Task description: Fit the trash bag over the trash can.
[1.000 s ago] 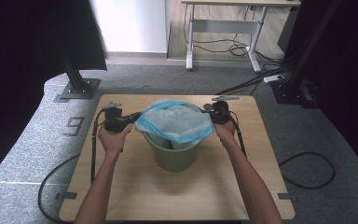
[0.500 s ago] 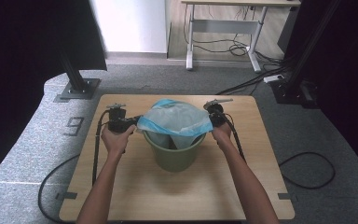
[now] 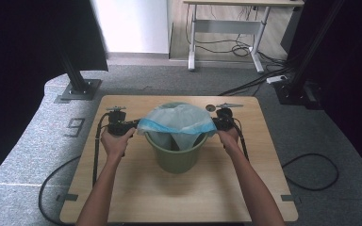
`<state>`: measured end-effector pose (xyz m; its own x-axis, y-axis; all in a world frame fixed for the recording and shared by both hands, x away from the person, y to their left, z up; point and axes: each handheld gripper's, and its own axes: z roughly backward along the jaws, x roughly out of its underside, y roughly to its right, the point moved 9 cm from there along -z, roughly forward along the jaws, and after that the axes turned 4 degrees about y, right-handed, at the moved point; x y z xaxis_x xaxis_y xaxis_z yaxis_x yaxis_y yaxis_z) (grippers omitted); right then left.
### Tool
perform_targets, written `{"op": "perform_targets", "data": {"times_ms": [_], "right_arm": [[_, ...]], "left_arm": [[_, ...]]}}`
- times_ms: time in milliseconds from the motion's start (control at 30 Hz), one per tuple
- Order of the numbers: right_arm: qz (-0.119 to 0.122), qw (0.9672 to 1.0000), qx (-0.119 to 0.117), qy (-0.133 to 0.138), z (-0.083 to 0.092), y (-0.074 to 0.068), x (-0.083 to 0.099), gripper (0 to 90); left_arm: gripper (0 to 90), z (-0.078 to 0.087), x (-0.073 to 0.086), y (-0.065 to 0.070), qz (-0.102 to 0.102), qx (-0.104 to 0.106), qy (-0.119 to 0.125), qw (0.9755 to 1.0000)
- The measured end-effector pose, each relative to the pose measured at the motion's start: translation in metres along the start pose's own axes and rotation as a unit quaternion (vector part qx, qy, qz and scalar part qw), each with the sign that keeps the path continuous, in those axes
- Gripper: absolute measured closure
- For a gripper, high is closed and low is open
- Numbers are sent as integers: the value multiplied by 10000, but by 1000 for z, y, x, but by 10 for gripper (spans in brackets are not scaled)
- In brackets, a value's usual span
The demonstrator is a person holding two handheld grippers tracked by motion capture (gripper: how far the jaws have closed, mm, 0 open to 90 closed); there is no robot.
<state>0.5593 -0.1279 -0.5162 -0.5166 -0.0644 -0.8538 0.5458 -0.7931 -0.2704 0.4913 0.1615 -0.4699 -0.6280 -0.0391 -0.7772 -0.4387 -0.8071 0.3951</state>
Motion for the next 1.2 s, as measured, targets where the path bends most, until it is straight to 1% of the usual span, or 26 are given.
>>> {"op": "perform_targets", "data": {"times_ms": [33, 100, 167, 200, 233, 300, 367, 433, 467, 500, 567, 633, 667, 733, 800, 900, 933, 1033, 1100, 1167, 1200], "right_arm": [[-110, 9998, 20, 163, 5, 2, -5, 733], [-234, 9986, 96, 468, 15, 7, -16, 689], [-282, 9962, 165, 807, 28, 10, -29, 656], [-271, 9950, 214, 935, 34, 11, -35, 643], [-243, 9945, 222, 995, 38, 11, -37, 633], [-104, 9943, 216, 1043, 47, 6, -42, 610], [-61, 9939, 175, 1091, 54, 2, -45, 591], [13, 9927, 209, 1189, 65, -2, -50, 583], [23, 9925, 154, 1216, 70, -5, -52, 577], [36, 9927, 104, 1203, 73, -8, -52, 565], [125, 9936, -12, 1121, 82, -19, -53, 526], [223, 9934, -165, 1110, 92, -34, -53, 494], [347, 9928, -298, 1108, 100, -46, -53, 470], [481, 9923, -389, 1070, 108, -59, -51, 448], [594, 9911, -577, 1043, 118, -78, -48, 423], [766, 9903, -675, 937, 124, -97, -43, 386], [782, 9904, -710, 895, 125, -102, -41, 379], [844, 9913, -679, 745, 121, -108, -34, 357], [868, 9922, -651, 618, 115, -110, -28, 349], [861, 9927, -652, 544, 112, -110, -24, 349], [889, 9926, -611, 550, 111, -110, -23, 361]], "left_arm": [[892, 0, 0, 0, -17, 1, 10, 10000], [891, 1, -1, 2, -26, 6, 26, 10000], [891, 2, -2, 3, -47, 10, 40, 10000], [891, 2, -1, 3, -49, 11, 37, 10000], [891, 2, -2, 4, -55, 16, 47, 10000], [891, 2, -2, 4, -51, 13, 54, 10000], [891, 3, -2, 5, -54, 15, 73, 10000], [890, 4, -2, 6, -62, 12, 71, 10000], [890, 4, -2, 6, -68, 16, 79, 9999], [890, 5, -3, 7, -73, 24, 102, 9999], [890, 6, -3, 8, -84, 34, 112, 9999], [889, 8, -3, 9, -92, 47, 137, 9999], [889, 8, -3, 10, -102, 55, 144, 9998], [889, 10, -3, 11, -114, 67, 173, 9998], [889, 12, -3, 13, -129, 97, 188, 9997], [888, 15, -3, 15, -171, 120, 208, 9996], [888, 16, -2, 16, -166, 131, 214, 9995], [888, 17, -2, 18, -173, 160, 238, 9994], [888, 18, -1, 19, -195, 175, 252, 9993], [888, 19, -1, 20, -192, 195, 268, 9993], [887, 19, -1, 20, -199, 197, 267, 9993]]}}
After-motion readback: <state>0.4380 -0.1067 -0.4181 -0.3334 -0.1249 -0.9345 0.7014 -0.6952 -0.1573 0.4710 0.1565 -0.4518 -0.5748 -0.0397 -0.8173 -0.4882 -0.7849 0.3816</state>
